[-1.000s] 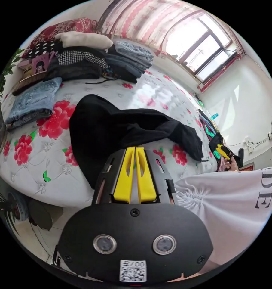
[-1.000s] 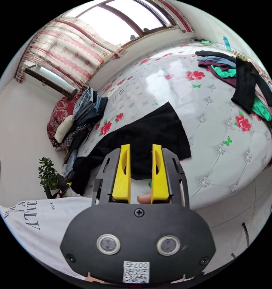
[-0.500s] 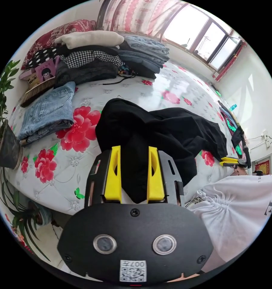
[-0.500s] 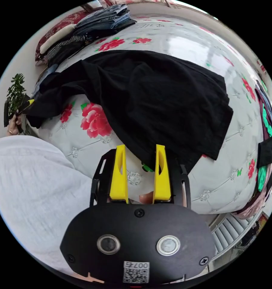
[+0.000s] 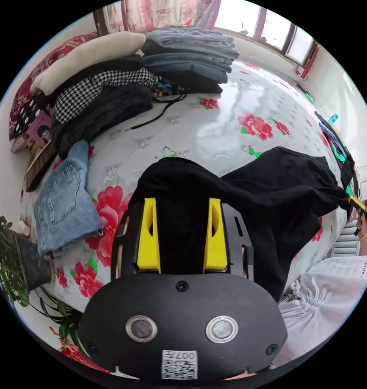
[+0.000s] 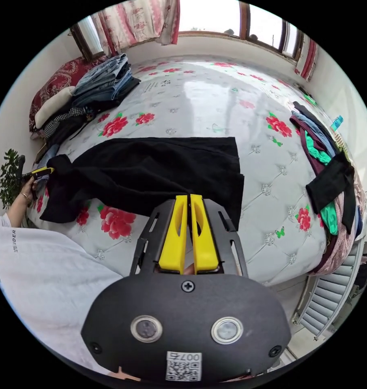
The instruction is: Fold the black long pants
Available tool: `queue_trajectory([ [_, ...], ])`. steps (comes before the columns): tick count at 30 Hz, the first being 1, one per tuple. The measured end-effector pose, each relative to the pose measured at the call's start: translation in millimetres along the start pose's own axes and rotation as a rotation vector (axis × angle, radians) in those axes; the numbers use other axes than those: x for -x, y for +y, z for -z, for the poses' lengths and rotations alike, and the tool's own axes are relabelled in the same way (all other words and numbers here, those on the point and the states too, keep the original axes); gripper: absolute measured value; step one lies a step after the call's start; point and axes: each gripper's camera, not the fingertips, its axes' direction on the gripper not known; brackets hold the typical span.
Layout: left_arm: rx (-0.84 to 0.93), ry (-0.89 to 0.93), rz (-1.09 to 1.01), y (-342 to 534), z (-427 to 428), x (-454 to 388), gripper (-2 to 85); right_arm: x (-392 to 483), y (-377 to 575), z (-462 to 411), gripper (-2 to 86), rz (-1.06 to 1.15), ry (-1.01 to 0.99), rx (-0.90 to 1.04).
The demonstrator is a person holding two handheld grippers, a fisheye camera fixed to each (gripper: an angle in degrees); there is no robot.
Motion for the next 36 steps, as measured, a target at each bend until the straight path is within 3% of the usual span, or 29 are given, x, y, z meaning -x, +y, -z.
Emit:
queue_trajectory([
  [5,0.045,-0.049,-0.054,-29.9,12.9,7.6,14.5,-18.5,-0.1,-25.4,-0.2,-0.042,-0.014,0.088],
  [11,0.085,-0.376,-0.163,-49.5,45.7,3.9,9.0,-39.5,-9.3,-22.3,-0.2,-0.064,-0.025,0.067],
  [14,0.005,-0.203,-0.175,-56.1,58.2,11.9,8.6,-51.1,-12.9,-21.6,-0.2,-0.065,-0.037,0.060],
  [16,0.090,0.009,-0.239,-68.0,30.1,12.9,14.9,-58.7,-13.9,-28.1,-0.2,-0.074,-0.047,0.069],
  [20,0.282,0.050,-0.257,-84.3,-28.8,15.8,18.9,-77.4,-22.7,-47.1,-0.3,-0.094,-0.062,0.106],
  [24,0.340,0.063,-0.200,-99.9,-47.8,20.8,13.2,-97.4,-38.8,-50.5,-0.2,-0.102,-0.112,0.094],
  [27,0.205,0.232,-0.038,-114.1,-23.0,44.6,6.3,-118.7,-58.3,-55.3,-0.2,-0.129,-0.175,0.080],
  [31,-0.097,0.318,0.058,-143.1,70.4,80.9,5.8,-152.8,-106.4,-27.2,-0.2,-0.162,-0.244,-0.010],
  [36,-0.592,0.462,0.057,-128.0,229.7,114.4,5.8,-182.2,-148.1,122.3,-0.2,-0.145,-0.400,-0.450],
])
